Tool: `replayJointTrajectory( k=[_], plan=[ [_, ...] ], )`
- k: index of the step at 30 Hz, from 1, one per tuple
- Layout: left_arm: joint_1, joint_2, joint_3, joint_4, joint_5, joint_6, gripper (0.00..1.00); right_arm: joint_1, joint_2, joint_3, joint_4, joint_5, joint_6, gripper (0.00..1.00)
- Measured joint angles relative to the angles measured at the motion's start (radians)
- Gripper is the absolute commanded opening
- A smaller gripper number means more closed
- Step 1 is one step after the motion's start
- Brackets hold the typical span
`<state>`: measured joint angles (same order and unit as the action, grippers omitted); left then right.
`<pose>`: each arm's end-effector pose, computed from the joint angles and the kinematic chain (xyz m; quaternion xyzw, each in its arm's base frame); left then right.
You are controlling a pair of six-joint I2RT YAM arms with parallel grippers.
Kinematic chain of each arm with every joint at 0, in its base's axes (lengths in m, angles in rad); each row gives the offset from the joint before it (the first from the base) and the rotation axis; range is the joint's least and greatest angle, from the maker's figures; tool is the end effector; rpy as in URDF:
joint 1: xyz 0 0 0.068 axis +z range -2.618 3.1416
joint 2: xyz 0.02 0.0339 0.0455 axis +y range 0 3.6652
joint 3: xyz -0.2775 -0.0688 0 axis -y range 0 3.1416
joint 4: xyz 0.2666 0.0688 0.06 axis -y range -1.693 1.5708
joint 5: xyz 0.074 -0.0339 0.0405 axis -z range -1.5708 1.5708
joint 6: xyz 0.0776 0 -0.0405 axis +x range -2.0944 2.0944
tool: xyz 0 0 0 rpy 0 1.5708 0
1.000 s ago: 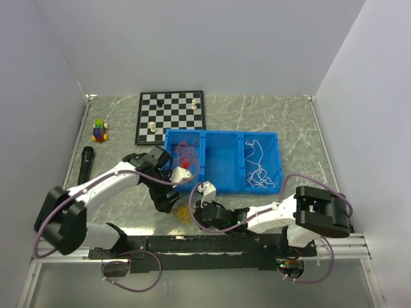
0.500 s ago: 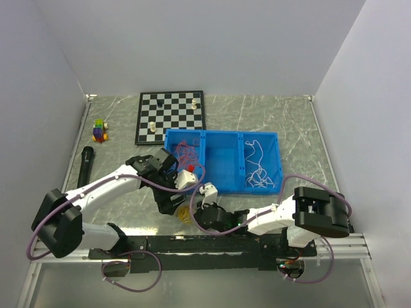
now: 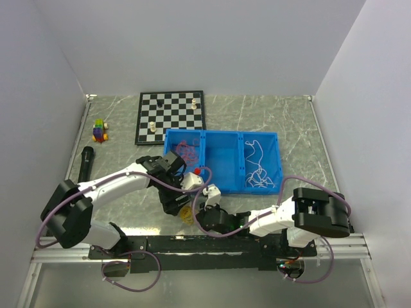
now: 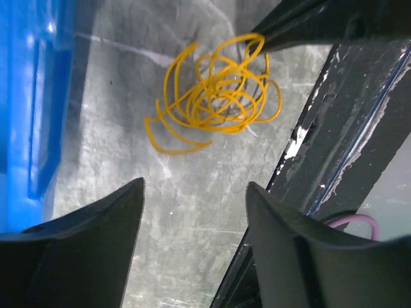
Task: Untangle the cables
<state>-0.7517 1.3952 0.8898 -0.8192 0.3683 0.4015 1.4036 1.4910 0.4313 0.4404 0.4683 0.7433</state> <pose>0.1778 -0.2045 0.1682 0.5508 0.8057 -0.2000 0.0872 0.0840 0.2873 0.1038 -0.1798 0.8524 0.2931 0.3938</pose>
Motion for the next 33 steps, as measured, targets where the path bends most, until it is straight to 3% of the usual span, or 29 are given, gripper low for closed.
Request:
replayJointTrajectory(
  k=[7, 10, 17, 23, 27, 31, 33],
  plan=[
    [-0.008, 0.012, 0.050, 0.023, 0.021, -0.041, 0.79, 0.002, -0.005, 0.000, 0.004, 0.008, -0.001, 0.00],
    [-0.009, 0.028, 0.057, 0.035, 0.023, -0.059, 0.74, 0.005, -0.005, 0.000, 0.005, 0.011, -0.002, 0.00],
    [-0.014, 0.069, 0.057, 0.053, 0.023, -0.092, 0.46, 0.012, -0.008, 0.000, 0.007, 0.019, -0.001, 0.00],
    [-0.017, 0.069, 0.057, 0.056, 0.018, -0.109, 0.01, 0.015, -0.016, 0.000, 0.008, 0.021, -0.001, 0.00],
    [-0.017, 0.069, 0.060, 0.050, 0.005, -0.108, 0.02, 0.016, -0.019, 0.000, 0.005, 0.025, 0.000, 0.00],
    [-0.017, 0.066, 0.061, 0.037, -0.002, -0.100, 0.28, 0.019, -0.025, -0.007, 0.004, 0.032, 0.001, 0.00],
    [-0.017, 0.064, 0.061, 0.031, -0.005, -0.098, 0.35, 0.019, -0.025, -0.010, 0.001, 0.033, 0.001, 0.00]
  ],
)
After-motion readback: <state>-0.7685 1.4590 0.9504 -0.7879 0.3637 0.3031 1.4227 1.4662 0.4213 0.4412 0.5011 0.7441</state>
